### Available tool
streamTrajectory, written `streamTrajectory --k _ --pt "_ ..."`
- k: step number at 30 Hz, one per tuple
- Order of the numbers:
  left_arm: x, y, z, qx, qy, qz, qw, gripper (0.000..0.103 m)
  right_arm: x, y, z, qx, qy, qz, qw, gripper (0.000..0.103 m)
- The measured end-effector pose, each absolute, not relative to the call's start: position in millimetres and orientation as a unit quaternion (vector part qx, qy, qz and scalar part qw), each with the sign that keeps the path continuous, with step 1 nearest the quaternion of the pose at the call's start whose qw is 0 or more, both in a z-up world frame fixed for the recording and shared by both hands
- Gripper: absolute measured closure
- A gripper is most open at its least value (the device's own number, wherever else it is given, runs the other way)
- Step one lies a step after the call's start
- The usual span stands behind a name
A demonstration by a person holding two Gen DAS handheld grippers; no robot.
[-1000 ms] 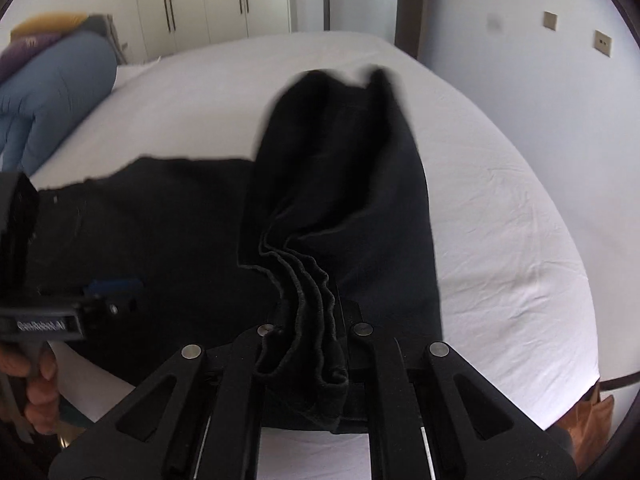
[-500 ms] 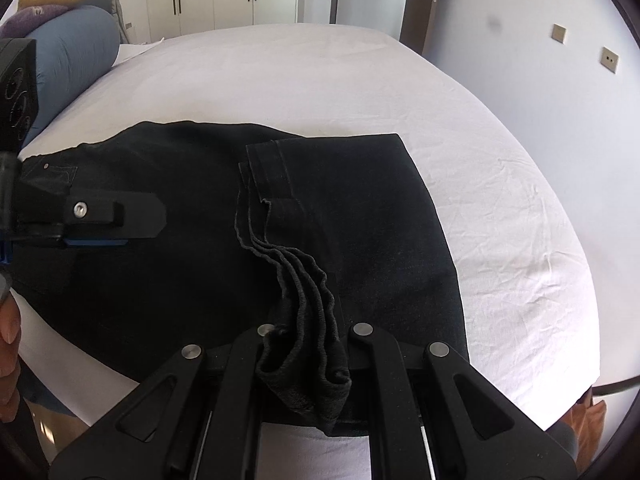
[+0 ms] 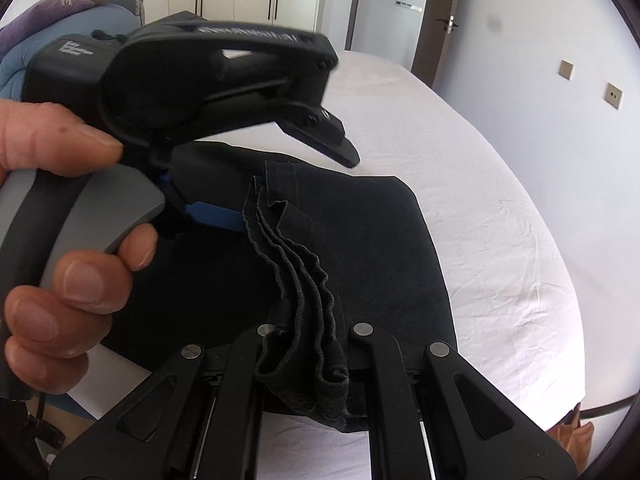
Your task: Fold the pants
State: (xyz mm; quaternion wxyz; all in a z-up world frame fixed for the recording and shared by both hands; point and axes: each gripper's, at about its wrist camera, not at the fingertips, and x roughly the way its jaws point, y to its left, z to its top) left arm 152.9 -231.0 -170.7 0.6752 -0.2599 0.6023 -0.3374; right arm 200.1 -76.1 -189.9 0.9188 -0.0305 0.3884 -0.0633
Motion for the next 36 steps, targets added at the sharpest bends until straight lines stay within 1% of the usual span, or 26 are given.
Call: streamTrajectory --k 1,2,3,6,11,16,20,26,31,36 --pt "156 -235 -174 -0.252 0.611 -0.338 0.67 0.069 200 -75 -189 -0.033 0.387 -0.062 0.919 0.096" --pt "159 -238 -176 -0.244 0.619 -0.339 0.665 0.09 192 -74 -184 -0.038 0.386 -0.061 0.92 0.096" --pt "161 -239 -176 -0.24 0.62 -0.343 0.664 0.094 188 -72 -181 -0.045 0.385 -0.062 0.92 0.096" --pt "167 -235 -163 -0.214 0.613 -0.357 0.672 0.093 193 -62 -169 -0.062 0.384 -0.057 0.919 0.096" --pt "185 -222 -142 -0.135 0.606 -0.378 0.687 0.093 199 -44 -162 -0.09 0.378 -0.037 0.921 0.096" --pt "201 -200 -130 -0.082 0.596 -0.385 0.7 0.093 217 -16 -163 -0.098 0.38 -0.002 0.92 0.096" --pt "215 -177 -133 -0.048 0.603 -0.377 0.701 0.093 229 8 -171 -0.101 0.385 0.033 0.917 0.096" --pt "222 -150 -152 0.003 0.611 -0.353 0.709 0.093 241 41 -200 -0.115 0.411 0.077 0.901 0.096" --pt "221 -132 -157 0.012 0.607 -0.346 0.715 0.093 238 54 -216 -0.125 0.422 0.098 0.892 0.096" --pt "218 -133 -154 0.023 0.602 -0.341 0.721 0.092 236 53 -224 -0.135 0.427 0.108 0.887 0.096"
